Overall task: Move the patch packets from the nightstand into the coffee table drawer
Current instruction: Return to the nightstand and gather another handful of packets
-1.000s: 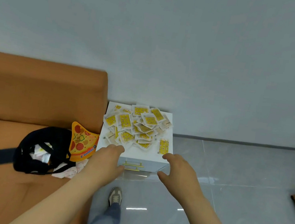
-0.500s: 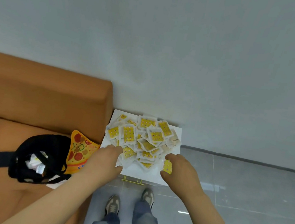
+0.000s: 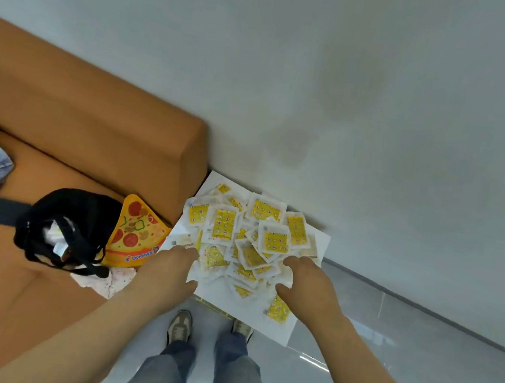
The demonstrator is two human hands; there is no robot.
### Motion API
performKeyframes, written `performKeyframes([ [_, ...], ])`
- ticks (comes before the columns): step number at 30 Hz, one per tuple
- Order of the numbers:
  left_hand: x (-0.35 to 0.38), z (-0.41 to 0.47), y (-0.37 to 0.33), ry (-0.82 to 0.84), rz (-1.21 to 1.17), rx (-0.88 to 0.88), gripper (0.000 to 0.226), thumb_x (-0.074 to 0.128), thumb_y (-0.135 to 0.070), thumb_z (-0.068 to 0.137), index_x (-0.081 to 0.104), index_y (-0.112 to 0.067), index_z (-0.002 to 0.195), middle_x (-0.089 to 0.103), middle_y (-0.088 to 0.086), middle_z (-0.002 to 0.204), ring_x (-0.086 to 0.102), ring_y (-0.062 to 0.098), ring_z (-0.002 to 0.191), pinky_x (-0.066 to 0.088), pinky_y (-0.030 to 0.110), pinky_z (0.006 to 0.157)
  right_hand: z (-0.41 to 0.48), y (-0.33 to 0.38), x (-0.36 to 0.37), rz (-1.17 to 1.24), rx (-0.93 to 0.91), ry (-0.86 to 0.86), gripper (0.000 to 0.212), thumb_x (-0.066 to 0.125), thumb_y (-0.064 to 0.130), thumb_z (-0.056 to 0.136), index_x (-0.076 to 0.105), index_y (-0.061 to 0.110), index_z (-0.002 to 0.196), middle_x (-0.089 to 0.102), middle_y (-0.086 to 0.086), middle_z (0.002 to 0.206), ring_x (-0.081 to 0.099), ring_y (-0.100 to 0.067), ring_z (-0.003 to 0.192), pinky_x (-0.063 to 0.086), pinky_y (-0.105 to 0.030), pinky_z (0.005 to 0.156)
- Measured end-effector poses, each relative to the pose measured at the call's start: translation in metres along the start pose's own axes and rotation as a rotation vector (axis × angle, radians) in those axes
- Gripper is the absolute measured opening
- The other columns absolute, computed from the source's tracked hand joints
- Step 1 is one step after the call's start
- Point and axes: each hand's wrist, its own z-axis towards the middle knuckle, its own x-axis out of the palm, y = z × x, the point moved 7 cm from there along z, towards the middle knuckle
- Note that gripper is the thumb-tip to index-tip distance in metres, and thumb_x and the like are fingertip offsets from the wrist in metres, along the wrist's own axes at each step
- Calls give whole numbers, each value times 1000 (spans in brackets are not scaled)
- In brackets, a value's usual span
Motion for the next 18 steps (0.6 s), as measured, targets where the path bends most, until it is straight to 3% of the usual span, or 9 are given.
performKeyframes([
  [5,24,22,-1,45,8,-73,49,52,-31,89,41,-20,136,52,4,126,55,21,112,47,31,84,47,-19,14,-6,-44,25,53,59,32,88,43,19,137,48,-4,131,52,-21,116,46,-30,85],
  [11,50,50,4,57,-13,-128,50,54,-33,89,41,-19,135,52,4,126,58,23,110,49,34,87,102,-33,52,-41,-97,94,70,65,33,85,31,17,144,37,-6,142,41,-25,128,43,-35,97],
  [18,82,82,12,72,0,-147,45,55,-34,89,45,-18,130,53,3,124,58,19,107,49,32,87,157,-46,110,-73,-138,190,100,73,35,79,6,22,152,1,-7,160,4,-30,147,26,-43,116],
])
